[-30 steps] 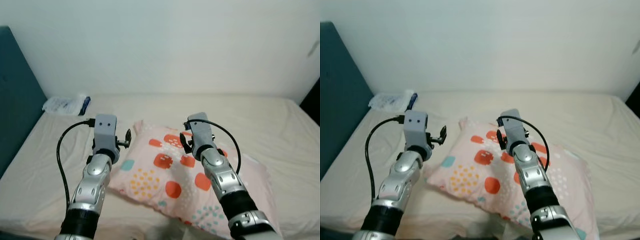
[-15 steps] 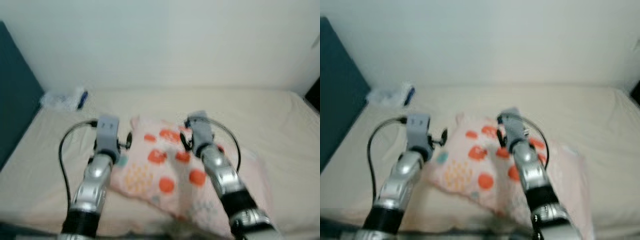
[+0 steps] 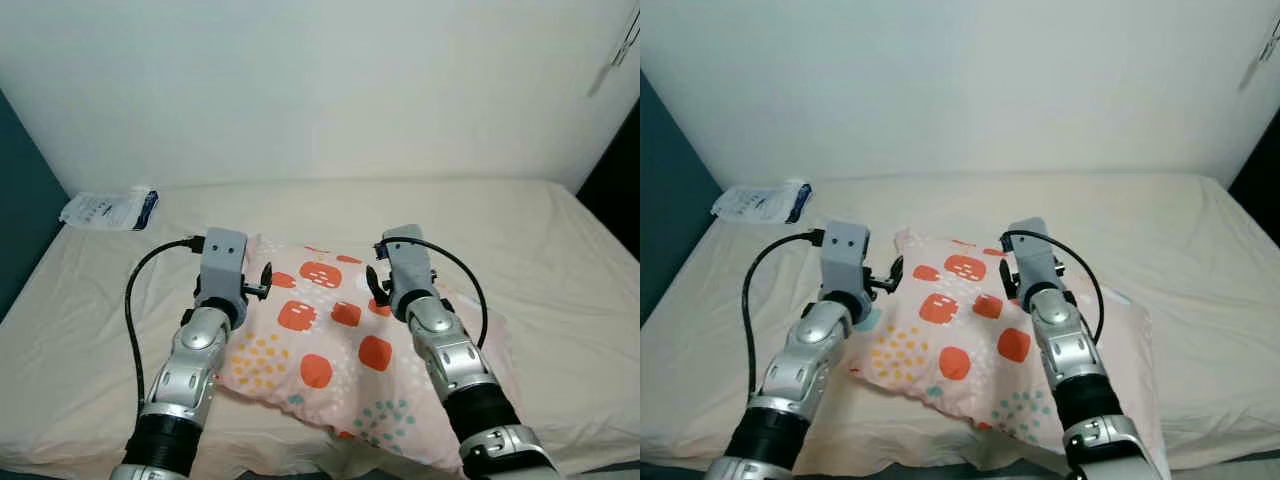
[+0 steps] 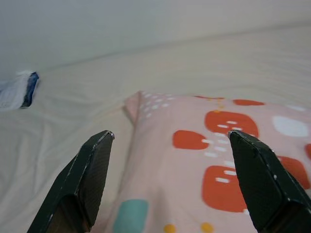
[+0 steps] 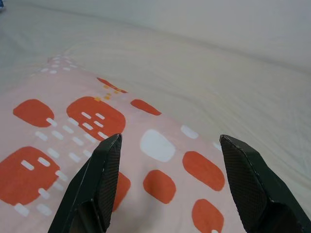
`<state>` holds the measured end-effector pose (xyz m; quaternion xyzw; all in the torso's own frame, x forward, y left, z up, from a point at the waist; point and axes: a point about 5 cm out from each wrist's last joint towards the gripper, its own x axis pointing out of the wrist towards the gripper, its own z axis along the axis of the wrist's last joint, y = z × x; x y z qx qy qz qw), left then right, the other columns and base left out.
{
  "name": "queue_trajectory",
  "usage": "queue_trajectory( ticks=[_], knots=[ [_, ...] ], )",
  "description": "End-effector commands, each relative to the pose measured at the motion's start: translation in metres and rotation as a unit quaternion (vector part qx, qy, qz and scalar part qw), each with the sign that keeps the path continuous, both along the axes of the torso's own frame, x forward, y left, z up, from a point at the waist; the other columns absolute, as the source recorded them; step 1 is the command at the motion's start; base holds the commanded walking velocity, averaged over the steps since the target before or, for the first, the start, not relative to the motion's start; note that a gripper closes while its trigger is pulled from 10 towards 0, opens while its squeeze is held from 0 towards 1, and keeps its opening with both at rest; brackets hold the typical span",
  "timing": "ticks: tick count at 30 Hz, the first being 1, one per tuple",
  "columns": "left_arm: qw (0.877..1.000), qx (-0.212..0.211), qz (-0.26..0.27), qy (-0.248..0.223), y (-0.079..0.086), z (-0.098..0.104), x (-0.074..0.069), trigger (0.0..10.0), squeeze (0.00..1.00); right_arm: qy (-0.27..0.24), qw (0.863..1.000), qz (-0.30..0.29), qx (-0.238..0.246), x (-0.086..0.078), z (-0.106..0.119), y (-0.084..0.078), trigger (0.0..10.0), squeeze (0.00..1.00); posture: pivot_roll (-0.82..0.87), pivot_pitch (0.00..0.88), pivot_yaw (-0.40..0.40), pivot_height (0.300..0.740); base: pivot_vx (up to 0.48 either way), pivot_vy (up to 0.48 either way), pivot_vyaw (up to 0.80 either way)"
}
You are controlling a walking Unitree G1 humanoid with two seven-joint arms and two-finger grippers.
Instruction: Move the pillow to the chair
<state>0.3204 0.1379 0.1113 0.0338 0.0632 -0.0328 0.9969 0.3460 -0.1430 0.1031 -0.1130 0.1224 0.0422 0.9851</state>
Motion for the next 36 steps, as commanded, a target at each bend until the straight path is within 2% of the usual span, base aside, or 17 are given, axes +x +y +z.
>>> queue_trajectory(
  ticks=[1, 3, 9, 11, 14, 17, 32, 36],
  knots=[
    [1.0, 0.009, 0.022, 0.011, 0.0067, -0.0039, 0.001, 10.0, 0.0, -0.007, 1.0, -0.011, 0.012, 0.0, 0.0029, -0.0016, 10.0, 0.0, 0.0, 0.071, 0.017, 0.74, 0.0, 0.0, 0.0],
    [0.999, 0.013, 0.036, 0.011, 0.0097, -0.0041, 0.0019, 10.0, 0.0, -0.012, 1.0, -0.009, 0.017, 0.0004, 0.0051, -0.0023, 10.0, 0.0, 0.0, 0.07, 0.016, 0.74, 0.0, 0.0, 0.0],
    [0.999, 0.003, 0.032, 0.007, 0.0084, -0.003, 0.0032, 10.0, 0.0, -0.016, 1.0, 0.005, 0.024, 0.0008, 0.0073, 0.0012, 10.0, 0.0, 0.0, 0.071, 0.01, 0.74, 0.0, 0.0, 0.0],
    [0.999, 0.0, 0.033, 0.025, 0.0083, -0.006, 0.0027, 10.0, 0.0, -0.013, 1.0, 0.004, 0.026, 0.001, 0.0068, 0.0018, 10.0, 0.0, 0.01, 0.07, 0.009, 0.74, 0.0, 0.0, 0.0],
    [0.999, -0.01, 0.039, 0.029, 0.0095, -0.0074, 0.0022, 10.0, 0.0, -0.012, 1.0, 0.004, 0.026, 0.001, 0.0067, 0.0026, 10.0, 0.0, 0.0, 0.072, 0.009, 0.74, 0.0, 0.48, 0.0],
    [1.0, -0.006, 0.028, 0.01, 0.0085, -0.0035, 0.0016, 10.0, 0.0, -0.011, 1.0, 0.005, 0.025, 0.0007, 0.006, 0.0026, 10.0, 0.0, 0.01, 0.075, 0.007, 0.74, 0.0, 0.16, 0.0],
    [1.0, -0.007, 0.027, 0.002, 0.0052, -0.0014, 0.0011, 10.0, 0.0, -0.009, 1.0, 0.005, 0.022, -0.0004, 0.0044, 0.0013, 10.0, 0.0, 0.01, 0.076, 0.007, 0.74, 0.0, 0.0, 0.0],
    [1.0, -0.006, 0.03, 0.0, 0.0066, -0.001, 0.001, 10.0, 0.0, -0.008, 0.999, -0.003, 0.033, -0.0009, 0.0042, -0.0008, 10.0, 0.0, 0.0, 0.077, 0.009, 0.72, 0.0, 0.0, 0.0]
  ],
)
